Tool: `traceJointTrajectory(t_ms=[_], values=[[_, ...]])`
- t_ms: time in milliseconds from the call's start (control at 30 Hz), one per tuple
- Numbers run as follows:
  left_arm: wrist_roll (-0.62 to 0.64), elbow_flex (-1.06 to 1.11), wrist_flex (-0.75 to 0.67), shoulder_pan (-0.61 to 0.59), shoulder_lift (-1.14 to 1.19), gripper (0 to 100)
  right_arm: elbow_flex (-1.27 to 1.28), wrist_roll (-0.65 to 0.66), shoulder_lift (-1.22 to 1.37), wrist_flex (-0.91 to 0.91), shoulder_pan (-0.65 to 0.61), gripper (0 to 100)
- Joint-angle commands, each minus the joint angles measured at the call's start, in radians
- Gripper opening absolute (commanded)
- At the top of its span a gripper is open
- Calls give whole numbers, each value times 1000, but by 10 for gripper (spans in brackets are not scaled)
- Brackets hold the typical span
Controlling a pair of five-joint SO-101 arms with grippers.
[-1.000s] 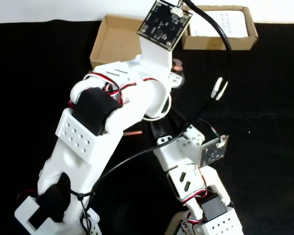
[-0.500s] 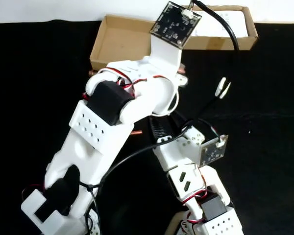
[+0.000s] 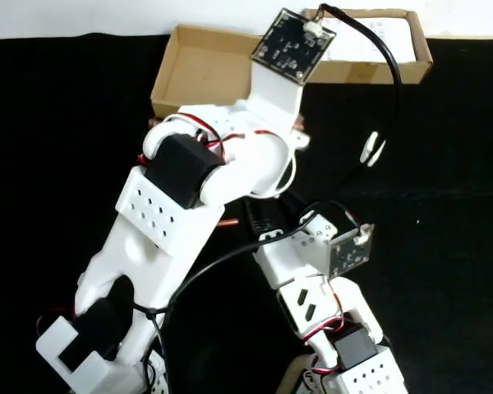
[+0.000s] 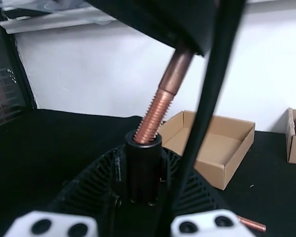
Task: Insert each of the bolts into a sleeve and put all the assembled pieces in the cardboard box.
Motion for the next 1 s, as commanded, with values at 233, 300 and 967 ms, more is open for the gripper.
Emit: traceJointTrajectory(t_ms=[233, 300, 967], values=[[0, 1, 63, 10, -108, 10, -59, -6, -21, -5, 5, 22], [-34, 1, 83, 10, -117, 10, -59, -6, -21, -5, 5, 22], [-46, 2, 169, 42, -84, 139, -61, 23, -21, -5, 5, 22]])
